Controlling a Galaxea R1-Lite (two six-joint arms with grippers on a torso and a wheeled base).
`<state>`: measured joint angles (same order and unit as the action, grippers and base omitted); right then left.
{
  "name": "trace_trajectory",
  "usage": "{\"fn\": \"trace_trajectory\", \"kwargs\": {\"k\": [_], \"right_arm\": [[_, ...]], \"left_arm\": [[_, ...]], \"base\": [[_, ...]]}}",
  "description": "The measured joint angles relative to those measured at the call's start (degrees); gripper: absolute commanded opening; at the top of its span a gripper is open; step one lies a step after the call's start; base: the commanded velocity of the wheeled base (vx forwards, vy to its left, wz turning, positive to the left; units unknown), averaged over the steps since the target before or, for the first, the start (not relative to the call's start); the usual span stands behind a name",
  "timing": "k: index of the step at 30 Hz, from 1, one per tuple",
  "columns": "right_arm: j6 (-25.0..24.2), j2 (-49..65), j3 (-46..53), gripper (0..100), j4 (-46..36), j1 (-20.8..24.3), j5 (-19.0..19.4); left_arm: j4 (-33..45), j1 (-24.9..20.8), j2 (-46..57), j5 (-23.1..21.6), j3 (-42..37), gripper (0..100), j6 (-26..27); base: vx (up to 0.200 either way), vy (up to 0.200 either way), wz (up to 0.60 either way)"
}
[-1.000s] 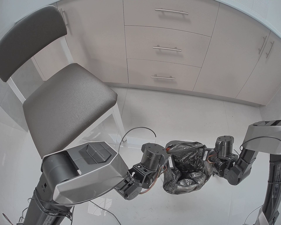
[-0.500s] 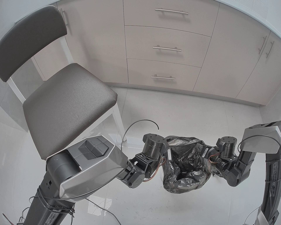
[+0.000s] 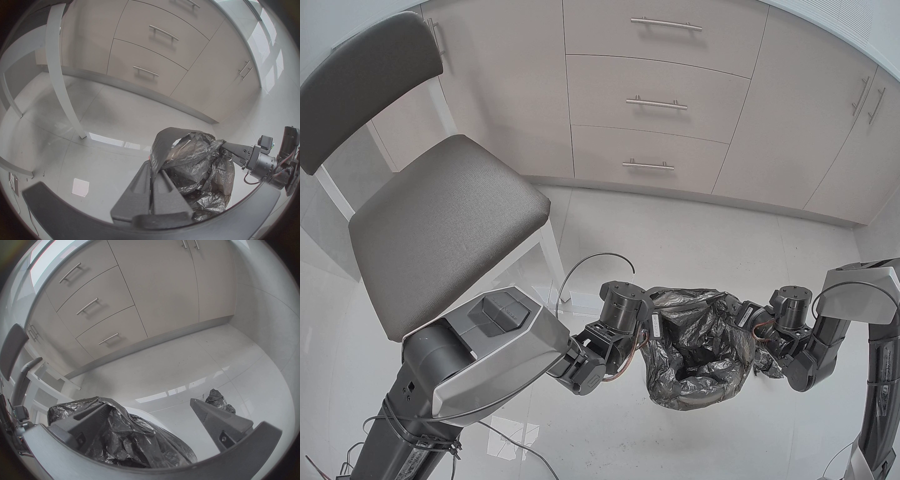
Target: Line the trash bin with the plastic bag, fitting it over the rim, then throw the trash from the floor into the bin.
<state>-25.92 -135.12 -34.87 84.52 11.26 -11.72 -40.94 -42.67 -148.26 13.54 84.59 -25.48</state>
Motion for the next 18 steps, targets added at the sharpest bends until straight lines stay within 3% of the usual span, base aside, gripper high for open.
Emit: {"fn": "trace_trajectory", "kwargs": {"k": [18], "right_arm": [[-0.46,2.60,0.39,100,0.00,-0.29,0.12]], "left_arm": [[-0.56,-0.72,0.20,0.79,-0.11,0,0.05]], "base": [[0.000,0.000,0.00]]}}
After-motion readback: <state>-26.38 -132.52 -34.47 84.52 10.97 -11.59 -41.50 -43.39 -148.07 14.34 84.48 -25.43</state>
